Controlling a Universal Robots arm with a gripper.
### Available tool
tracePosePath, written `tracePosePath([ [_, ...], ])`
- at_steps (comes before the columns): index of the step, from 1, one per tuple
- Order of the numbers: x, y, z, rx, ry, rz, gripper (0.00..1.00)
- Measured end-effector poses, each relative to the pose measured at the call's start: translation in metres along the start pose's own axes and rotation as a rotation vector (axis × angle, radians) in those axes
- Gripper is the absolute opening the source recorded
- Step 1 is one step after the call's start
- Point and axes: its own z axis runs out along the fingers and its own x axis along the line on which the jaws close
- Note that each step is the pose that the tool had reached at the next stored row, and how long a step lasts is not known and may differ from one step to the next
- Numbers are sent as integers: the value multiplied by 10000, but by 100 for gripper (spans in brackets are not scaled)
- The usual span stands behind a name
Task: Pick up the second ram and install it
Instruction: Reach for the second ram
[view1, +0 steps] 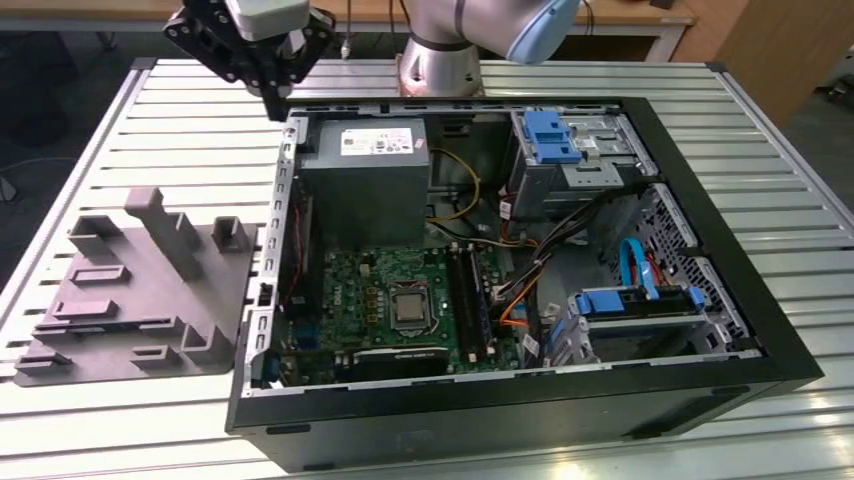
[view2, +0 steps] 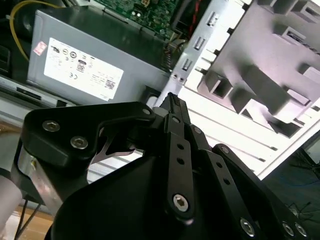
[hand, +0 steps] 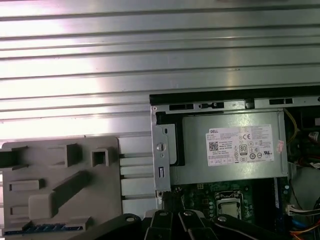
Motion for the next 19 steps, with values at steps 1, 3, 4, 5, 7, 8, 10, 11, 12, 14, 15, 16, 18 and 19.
tracePosePath([
  [1,37,-3,-1,0,0,-1,11],
  [3,109,-8,-2,0,-1,0,11],
  [4,145,-11,-3,0,-1,1,11],
  [5,180,-14,-4,0,0,1,11],
  [7,255,-19,-6,1,0,-1,11],
  [8,292,-22,-6,0,-1,-1,11],
  [10,367,-28,-7,0,-1,1,11],
  [11,405,-31,-8,-1,-1,0,11],
  [12,443,-34,-10,1,0,-1,11],
  [14,524,-40,-11,1,0,0,11],
  [15,567,-43,-12,0,0,1,11],
  [16,608,-46,-12,0,-1,1,11],
  [18,689,-52,-14,1,0,-1,11],
  [19,729,-56,-15,1,0,-2,11],
])
